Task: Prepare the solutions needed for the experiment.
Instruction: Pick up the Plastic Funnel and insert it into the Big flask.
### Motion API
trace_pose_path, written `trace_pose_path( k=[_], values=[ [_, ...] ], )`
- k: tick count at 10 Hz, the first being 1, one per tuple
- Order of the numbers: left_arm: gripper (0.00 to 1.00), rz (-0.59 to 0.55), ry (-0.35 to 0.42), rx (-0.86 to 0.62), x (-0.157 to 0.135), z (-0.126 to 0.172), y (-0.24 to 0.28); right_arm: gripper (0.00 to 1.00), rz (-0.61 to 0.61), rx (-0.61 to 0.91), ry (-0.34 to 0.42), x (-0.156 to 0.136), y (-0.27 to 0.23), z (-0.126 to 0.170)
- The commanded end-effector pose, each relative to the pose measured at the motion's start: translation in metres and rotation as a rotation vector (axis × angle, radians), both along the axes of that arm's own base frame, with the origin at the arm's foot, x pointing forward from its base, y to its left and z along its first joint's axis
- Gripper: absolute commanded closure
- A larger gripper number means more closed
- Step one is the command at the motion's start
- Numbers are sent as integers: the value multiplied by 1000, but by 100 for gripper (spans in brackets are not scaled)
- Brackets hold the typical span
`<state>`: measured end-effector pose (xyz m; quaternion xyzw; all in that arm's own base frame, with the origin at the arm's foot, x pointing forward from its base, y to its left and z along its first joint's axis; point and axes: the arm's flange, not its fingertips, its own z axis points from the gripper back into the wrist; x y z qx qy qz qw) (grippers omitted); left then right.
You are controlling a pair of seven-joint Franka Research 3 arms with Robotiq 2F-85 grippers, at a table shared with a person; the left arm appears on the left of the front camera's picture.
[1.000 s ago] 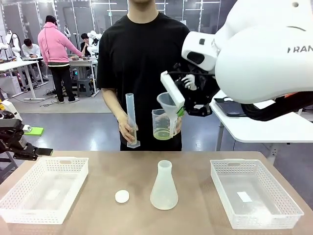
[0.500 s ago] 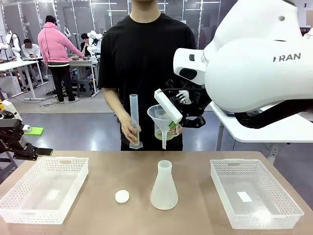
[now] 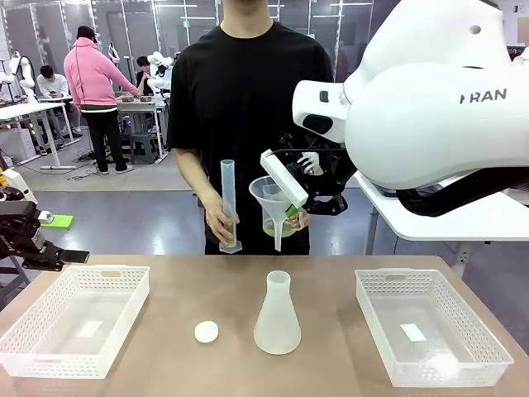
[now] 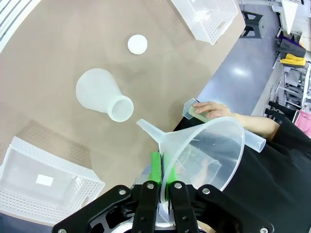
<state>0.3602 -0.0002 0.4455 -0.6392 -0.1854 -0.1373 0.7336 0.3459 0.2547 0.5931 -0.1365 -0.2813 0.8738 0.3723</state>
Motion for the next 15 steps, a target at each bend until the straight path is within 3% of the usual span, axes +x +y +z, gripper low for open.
trace_pose_path(
  k=[1,8,15],
  values=[
    [0,-1,-14,-24,2,2,-2,96,11,17,11,4,-1,-7],
    [0,-1,-14,-24,2,2,-2,96,26,13,98,17,3,-50],
    [0,-1,-14,-24,2,2,-2,96,-5,55,83,26,-4,-76]
  ],
)
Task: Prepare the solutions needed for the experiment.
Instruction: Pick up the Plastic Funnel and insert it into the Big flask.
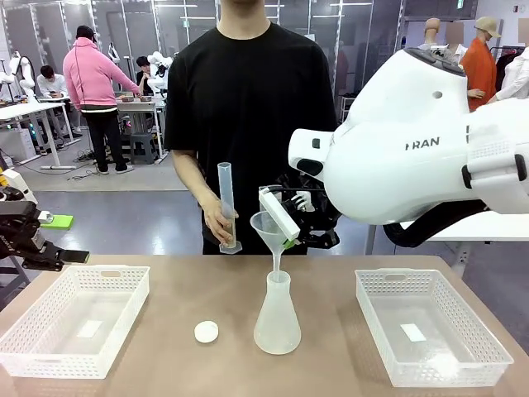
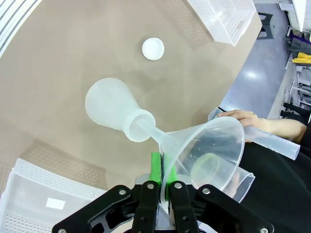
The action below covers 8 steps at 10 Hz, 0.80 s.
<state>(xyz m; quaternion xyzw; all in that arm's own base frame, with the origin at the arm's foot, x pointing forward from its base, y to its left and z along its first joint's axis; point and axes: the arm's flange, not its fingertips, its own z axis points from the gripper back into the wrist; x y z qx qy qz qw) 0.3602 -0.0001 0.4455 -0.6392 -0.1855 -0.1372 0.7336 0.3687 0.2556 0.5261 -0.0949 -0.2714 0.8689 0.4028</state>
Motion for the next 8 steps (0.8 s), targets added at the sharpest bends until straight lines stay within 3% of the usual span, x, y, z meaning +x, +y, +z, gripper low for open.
trace_pose_path(
  k=[1,8],
  values=[
    [0,-1,-14,-24,2,2,-2,96,21,23,-6,6,-5,-14],
    [0,-1,-14,-24,2,2,-2,96,-3,7,-4,14,-4,-41]
  ],
)
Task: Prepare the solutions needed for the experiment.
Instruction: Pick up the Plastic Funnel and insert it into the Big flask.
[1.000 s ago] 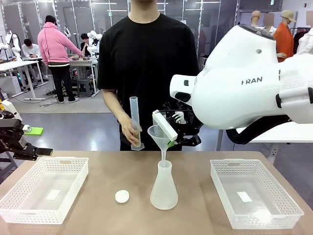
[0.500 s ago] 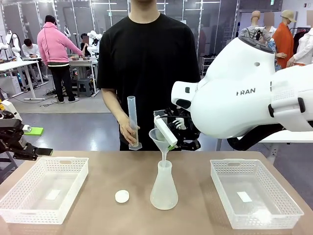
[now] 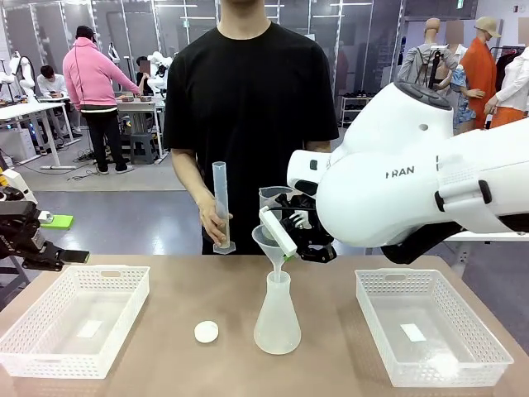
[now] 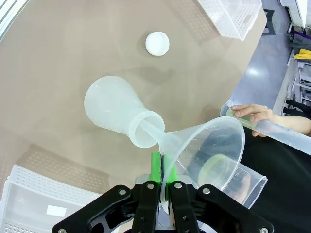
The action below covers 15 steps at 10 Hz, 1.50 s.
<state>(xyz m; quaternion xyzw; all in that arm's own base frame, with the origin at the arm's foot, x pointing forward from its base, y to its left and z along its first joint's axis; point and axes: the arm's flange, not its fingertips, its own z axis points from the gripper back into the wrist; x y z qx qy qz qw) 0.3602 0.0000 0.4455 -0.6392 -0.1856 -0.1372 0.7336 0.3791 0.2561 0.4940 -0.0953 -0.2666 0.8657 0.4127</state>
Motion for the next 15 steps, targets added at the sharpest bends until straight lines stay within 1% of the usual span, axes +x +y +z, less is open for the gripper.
trace_pose_path(
  k=[1,7,9,10,11,12,14,15],
  values=[
    [0,-1,-14,-24,2,2,-2,96,15,14,-3,6,-3,-14],
    [0,-1,-14,-24,2,2,-2,96,-8,13,10,-1,-8,-30],
    [0,-1,-14,-24,2,2,-2,86,-7,28,3,-2,-8,-31],
    [0,-1,-14,-24,2,2,-2,78,-7,29,1,-2,-8,-31],
    [0,-1,-14,-24,2,2,-2,72,-12,29,0,-2,-8,-31],
    [0,-1,-14,-24,2,2,-2,64,-14,28,1,-1,-8,-31],
    [0,-1,-14,-24,2,2,-2,65,-17,4,23,-3,-7,-29],
    [0,-1,-14,-24,2,2,-2,65,-23,2,8,0,-4,-28]
  ],
)
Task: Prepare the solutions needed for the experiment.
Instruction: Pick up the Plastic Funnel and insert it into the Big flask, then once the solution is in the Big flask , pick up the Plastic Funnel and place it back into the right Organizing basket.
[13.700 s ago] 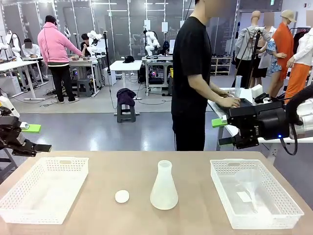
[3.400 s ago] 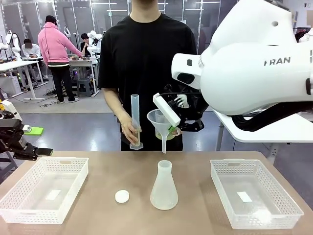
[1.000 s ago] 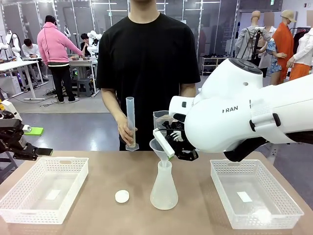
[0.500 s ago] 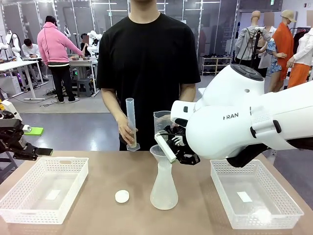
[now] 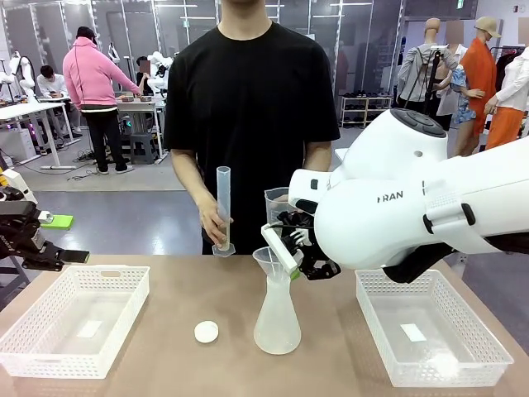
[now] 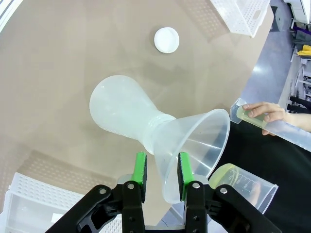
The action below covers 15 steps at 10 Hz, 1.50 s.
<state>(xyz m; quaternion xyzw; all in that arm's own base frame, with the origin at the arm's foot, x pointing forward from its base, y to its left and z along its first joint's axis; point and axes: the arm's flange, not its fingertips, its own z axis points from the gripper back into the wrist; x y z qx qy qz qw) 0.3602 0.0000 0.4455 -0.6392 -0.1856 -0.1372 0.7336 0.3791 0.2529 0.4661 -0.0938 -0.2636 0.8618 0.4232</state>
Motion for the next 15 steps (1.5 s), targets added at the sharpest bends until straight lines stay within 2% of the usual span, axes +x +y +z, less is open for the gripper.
trace_pose_path(
  k=[1,15],
  values=[
    [0,-1,-14,-24,2,2,-2,65,-1,2,-2,0,0,0],
    [0,-1,-14,-24,2,2,-2,65,-1,2,-2,0,0,0]
  ],
)
